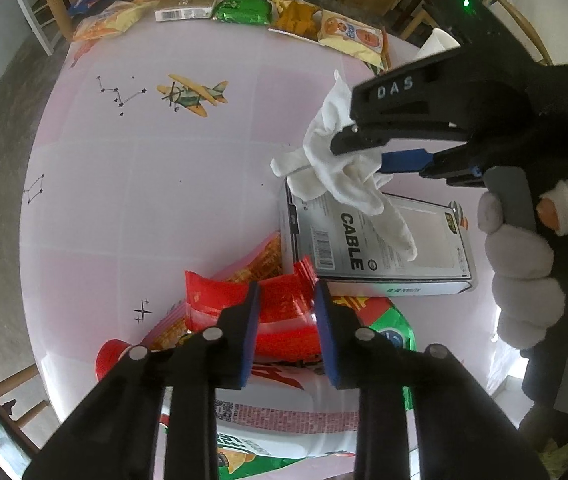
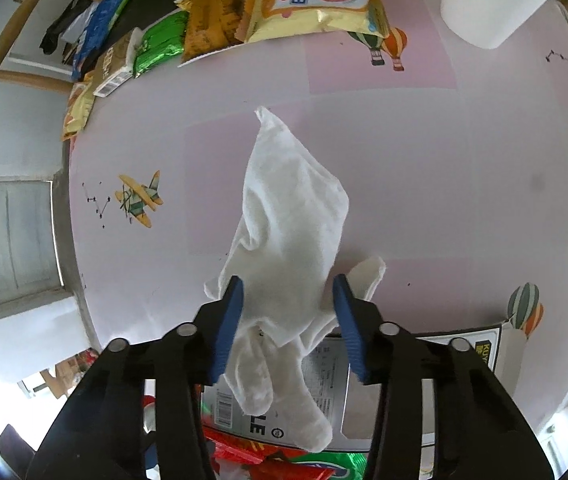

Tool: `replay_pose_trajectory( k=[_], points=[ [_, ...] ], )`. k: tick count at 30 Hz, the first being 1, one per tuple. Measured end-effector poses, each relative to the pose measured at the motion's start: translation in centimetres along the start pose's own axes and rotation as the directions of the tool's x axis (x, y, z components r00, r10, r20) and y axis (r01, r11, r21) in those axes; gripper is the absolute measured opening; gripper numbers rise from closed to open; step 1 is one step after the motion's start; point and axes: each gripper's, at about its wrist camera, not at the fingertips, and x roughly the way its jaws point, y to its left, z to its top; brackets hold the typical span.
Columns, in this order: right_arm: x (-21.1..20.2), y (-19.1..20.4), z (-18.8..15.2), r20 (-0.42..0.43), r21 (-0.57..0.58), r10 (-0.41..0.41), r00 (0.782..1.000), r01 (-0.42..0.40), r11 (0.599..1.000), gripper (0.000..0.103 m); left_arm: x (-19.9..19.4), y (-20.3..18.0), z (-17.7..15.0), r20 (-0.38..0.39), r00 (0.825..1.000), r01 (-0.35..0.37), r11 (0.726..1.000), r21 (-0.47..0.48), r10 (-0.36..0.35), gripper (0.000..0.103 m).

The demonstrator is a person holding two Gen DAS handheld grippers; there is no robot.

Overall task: Collect trash
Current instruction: 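Grasp the white cloth with the right gripper while the left gripper grasps the red snack bag, then carry the cloth and red bag to the wastebasket and open both grippers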

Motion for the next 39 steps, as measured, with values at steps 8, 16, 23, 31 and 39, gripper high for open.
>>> replay_pose_trajectory(
  k=[8,16,23,31,39],
  points=[
    [-0.8,-1.6,0.4,0.006,0.022,0.017,1.0,-0.018,1.0,0.01,-0.4,0.2,-0.1,0.003,1.0,0.02,1.0,-0.012,-0.02,0.003],
    [-1.6,-2.1,0.4,0.026,0.027,0.045,0.999,-0.045,0.999,0.003,-1.2,0.0,0.2,0.028,0.999,0.04,0.999,-0.008,-0.04,0.001],
    [-3.2,-2.3,0.2,0.067,0.04,0.075,0.995,-0.078,0.996,0.002,-2.7,0.7,0.1,0.069,0.995,0.071,0.997,-0.035,-0.068,0.001],
    [-5.8,-3.1,-0.7,0.128,0.068,0.125,0.984,-0.135,0.989,0.002,-6.3,2.8,0.2,0.158,0.972,0.194,0.974,-0.113,-0.175,0.0],
    [-8.3,-4.5,-2.4,0.19,0.105,0.207,0.96,-0.229,0.968,0.002,-8.7,3.0,0.8,0.217,0.956,0.227,0.967,-0.112,-0.2,0.0]
  ],
)
